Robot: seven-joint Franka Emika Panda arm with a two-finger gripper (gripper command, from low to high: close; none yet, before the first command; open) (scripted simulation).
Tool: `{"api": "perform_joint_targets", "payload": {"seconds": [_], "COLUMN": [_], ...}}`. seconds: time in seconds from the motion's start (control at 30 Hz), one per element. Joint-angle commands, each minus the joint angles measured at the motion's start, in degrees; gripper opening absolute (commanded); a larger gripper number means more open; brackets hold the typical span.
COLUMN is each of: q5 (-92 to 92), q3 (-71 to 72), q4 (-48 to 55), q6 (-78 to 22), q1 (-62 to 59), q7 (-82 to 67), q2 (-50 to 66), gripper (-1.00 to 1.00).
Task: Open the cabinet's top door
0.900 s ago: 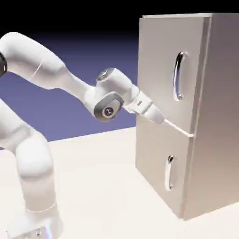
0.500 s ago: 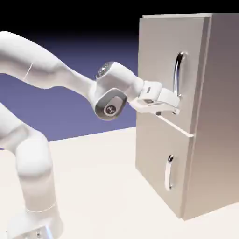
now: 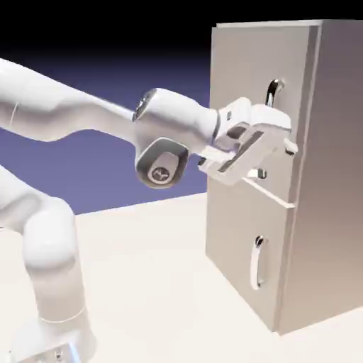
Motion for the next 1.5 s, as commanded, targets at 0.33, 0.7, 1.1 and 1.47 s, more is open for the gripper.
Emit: {"api": "perform_joint_targets", "payload": {"seconds": [0.33, 0.7, 1.1, 1.47], "q5": [-0.49, -2.37, -9.73, -16.48], "q3": [-9.41, -16.50, -15.44, -14.45], "q4": [1.56, 2.06, -1.38, -4.54], "q6": [3.58, 8.01, 16.06, 23.45], "q1": [-2.18, -1.36, 10.97, 22.29], "q7": [-27.42, -54.83, -84.74, -112.14], "q2": [-3.74, -6.59, -6.33, -6.08], "gripper": [0.00, 0.00, 0.00, 0.00]}}
